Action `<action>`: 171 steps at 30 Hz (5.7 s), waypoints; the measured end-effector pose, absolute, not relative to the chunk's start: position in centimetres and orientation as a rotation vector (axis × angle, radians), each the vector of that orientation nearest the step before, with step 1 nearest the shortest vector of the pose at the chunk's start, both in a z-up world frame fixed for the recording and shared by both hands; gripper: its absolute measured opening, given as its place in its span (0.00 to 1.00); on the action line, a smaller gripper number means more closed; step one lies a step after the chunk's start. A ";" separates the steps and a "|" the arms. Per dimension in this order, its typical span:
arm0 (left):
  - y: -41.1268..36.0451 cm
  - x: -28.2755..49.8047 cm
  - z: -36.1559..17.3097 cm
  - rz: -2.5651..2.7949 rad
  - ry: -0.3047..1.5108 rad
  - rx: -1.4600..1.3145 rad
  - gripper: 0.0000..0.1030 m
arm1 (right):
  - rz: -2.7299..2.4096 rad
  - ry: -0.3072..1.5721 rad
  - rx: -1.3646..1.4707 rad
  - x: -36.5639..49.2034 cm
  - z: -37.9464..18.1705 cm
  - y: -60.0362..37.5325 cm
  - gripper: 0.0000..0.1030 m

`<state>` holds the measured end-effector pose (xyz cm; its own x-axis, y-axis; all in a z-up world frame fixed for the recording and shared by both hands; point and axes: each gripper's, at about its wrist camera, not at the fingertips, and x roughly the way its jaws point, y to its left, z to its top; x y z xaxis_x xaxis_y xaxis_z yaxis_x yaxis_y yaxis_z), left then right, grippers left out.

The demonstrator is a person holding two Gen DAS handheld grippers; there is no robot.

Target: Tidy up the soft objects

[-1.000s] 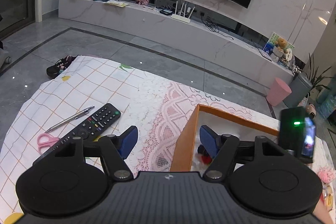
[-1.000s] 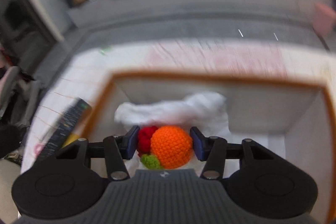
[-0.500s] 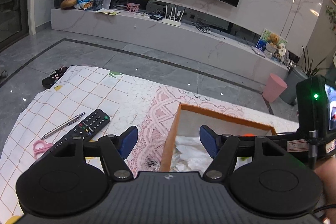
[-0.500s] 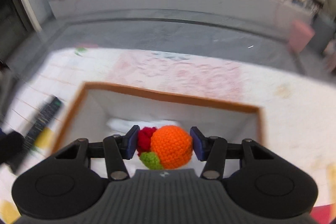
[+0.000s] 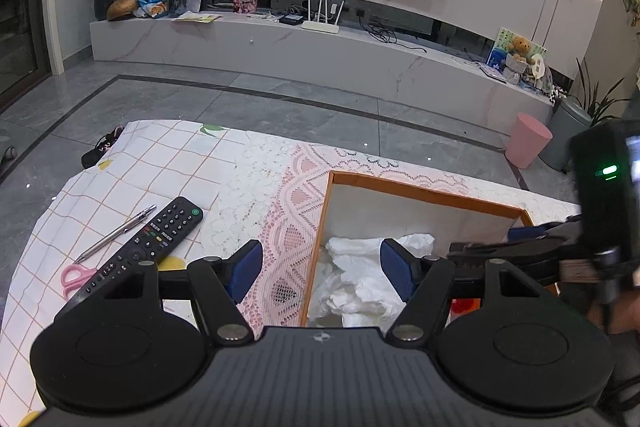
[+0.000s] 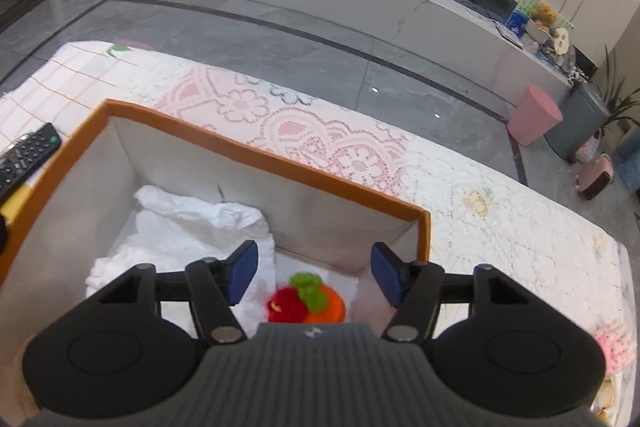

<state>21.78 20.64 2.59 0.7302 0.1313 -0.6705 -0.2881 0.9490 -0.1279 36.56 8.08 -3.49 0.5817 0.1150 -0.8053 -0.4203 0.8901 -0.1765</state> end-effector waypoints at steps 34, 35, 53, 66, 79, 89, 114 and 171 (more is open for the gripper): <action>6.3 17.7 6.7 -0.043 0.554 0.016 0.77 | -0.093 0.413 0.233 21.5 3.0 -31.9 0.97; 5.3 17.6 6.8 -0.058 0.549 0.030 0.77 | -0.106 0.416 0.259 21.5 2.6 -32.5 0.97; -9.4 17.5 4.4 -0.194 0.628 -0.022 0.77 | -0.041 0.616 0.143 22.7 -1.4 -37.2 0.97; -15.9 19.9 -1.9 -0.170 0.674 0.031 0.77 | -0.050 0.719 0.105 23.3 -3.3 -37.6 0.97; -18.9 23.0 -6.8 -0.204 0.750 0.075 0.77 | -0.099 0.872 0.098 28.4 -9.3 -37.3 0.97; -18.0 23.0 -8.6 -0.252 0.757 0.007 0.77 | -0.083 0.842 0.109 29.6 -12.2 -37.7 0.96; -16.5 23.2 -8.2 -0.274 0.791 -0.059 0.77 | 0.028 1.071 0.006 24.5 -10.9 -35.8 0.67; -25.0 26.8 -12.9 -0.163 0.666 0.066 0.78 | -0.085 0.814 0.120 23.1 -5.6 -41.2 0.51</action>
<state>26.77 -25.03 -12.93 0.7738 -0.1292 -0.6201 0.1716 0.9851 0.0089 23.07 -41.18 -5.57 0.6840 -0.0297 -0.7288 0.1216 0.9898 0.0737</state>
